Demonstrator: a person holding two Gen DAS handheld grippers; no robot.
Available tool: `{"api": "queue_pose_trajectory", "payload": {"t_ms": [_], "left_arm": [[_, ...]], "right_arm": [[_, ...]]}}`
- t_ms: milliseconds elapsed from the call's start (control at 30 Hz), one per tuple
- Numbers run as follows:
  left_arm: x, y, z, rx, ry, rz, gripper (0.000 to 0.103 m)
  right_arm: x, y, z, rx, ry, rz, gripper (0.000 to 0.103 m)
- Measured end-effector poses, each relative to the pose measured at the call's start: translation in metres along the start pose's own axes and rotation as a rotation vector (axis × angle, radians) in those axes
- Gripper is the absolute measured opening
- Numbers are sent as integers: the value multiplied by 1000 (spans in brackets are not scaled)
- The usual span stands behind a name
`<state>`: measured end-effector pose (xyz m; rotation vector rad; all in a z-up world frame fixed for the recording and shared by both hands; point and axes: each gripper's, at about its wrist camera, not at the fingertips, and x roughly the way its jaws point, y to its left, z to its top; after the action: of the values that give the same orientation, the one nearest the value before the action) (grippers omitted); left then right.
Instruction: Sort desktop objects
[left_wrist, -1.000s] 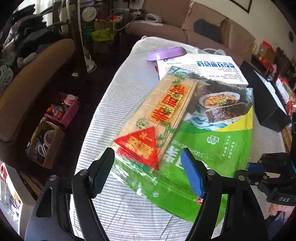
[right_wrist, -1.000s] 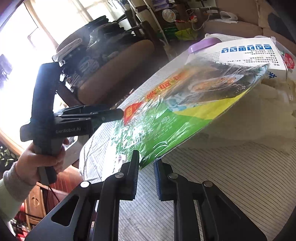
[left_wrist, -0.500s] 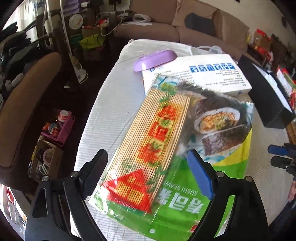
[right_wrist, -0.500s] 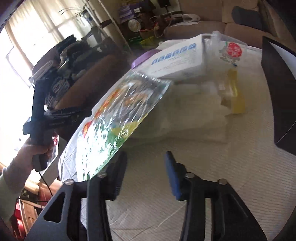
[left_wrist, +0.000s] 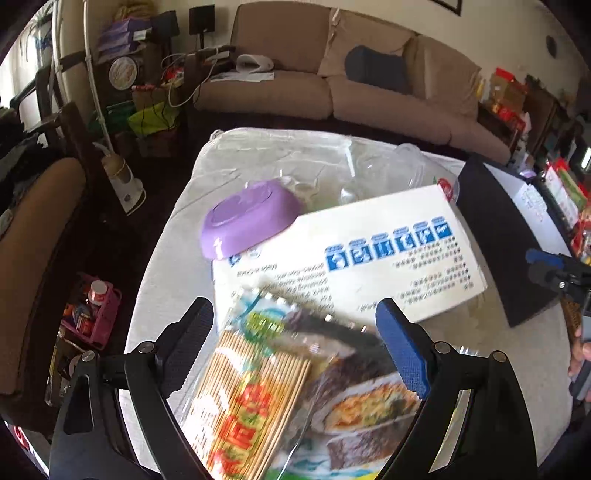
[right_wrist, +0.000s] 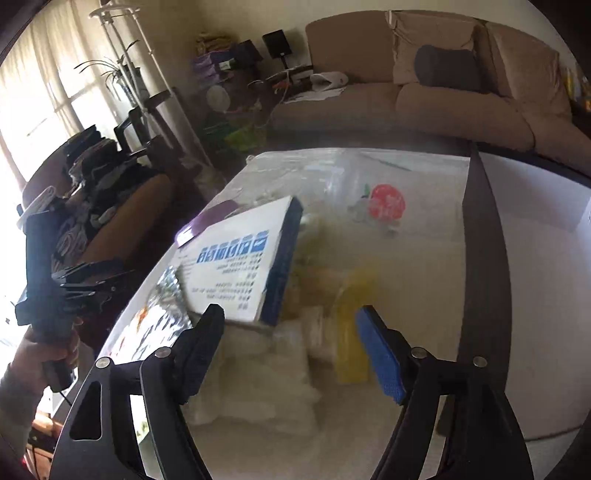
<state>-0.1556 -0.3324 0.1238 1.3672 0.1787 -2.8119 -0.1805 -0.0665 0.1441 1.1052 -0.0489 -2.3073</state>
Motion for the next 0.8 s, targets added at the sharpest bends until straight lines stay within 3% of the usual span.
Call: {"api": "queue_pose_trajectory", "payload": {"t_ms": [167,400,567,800], "left_arm": [[27,-39,66,15,-23,-42,91],[95,-81,142,31,40,-83,92],[150,-96,166,50,120,-51,90],[189,-93,177,-67,170,-139,90]], "right_arm": [[24,-23,42,30,-16,-51,83],[69,-49,74,2,0,-153,83],[94,-68,82,47,-16,-191,84],[107,-78,83,67,-62,-237,85]]}}
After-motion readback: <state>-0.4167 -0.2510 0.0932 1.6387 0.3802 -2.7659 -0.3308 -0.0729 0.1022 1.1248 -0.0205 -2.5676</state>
